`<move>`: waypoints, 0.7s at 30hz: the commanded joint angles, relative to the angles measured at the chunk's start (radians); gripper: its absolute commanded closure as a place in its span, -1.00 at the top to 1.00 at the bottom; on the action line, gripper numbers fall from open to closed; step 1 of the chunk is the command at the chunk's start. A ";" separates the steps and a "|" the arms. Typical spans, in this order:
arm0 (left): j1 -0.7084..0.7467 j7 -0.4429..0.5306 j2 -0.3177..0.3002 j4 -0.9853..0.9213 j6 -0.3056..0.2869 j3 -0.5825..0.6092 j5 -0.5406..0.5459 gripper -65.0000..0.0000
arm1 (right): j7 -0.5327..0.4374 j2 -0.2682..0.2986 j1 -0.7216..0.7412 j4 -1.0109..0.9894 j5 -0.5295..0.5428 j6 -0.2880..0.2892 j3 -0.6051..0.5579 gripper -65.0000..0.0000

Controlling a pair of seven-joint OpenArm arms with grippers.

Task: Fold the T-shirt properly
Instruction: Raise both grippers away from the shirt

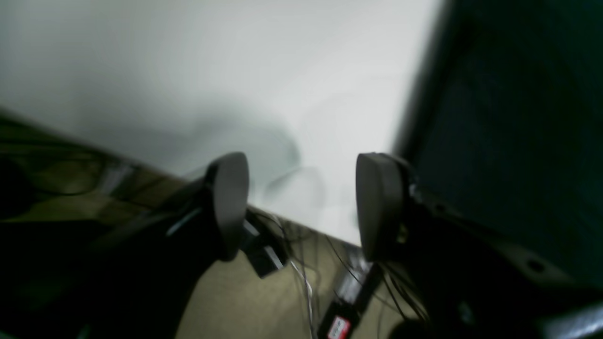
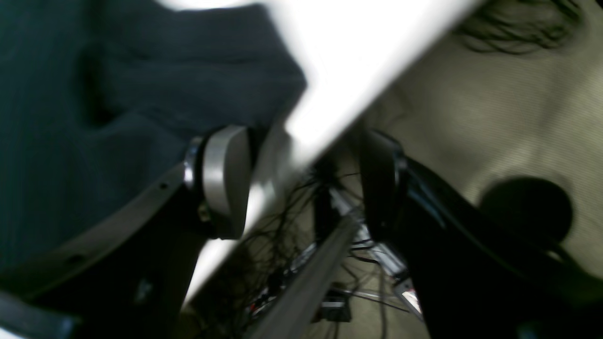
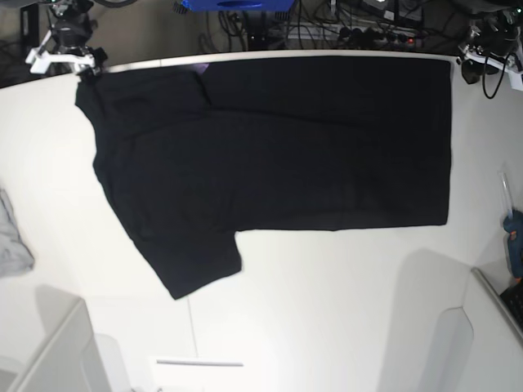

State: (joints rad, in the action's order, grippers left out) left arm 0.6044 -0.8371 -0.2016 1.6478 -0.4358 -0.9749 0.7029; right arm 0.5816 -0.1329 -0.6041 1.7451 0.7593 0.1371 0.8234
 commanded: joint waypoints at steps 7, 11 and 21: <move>-0.007 0.016 -0.019 0.174 -0.004 -0.071 0.008 -0.47 | -0.022 0.043 0.010 0.149 0.022 0.009 0.061 0.08; -0.061 0.014 -0.026 0.183 -0.002 -0.069 0.007 -0.91 | -0.018 0.086 0.063 0.154 0.021 0.009 0.055 0.08; -0.168 0.014 -0.104 0.182 -0.001 0.107 -0.151 -1.00 | 0.214 0.163 0.295 0.152 0.021 0.009 -0.005 0.07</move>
State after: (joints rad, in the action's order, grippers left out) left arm 0.4294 -0.8413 -0.2859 1.8168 -0.4438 -0.8551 0.5491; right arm 0.8257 0.0147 -0.3119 1.8778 0.7673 0.1394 0.8131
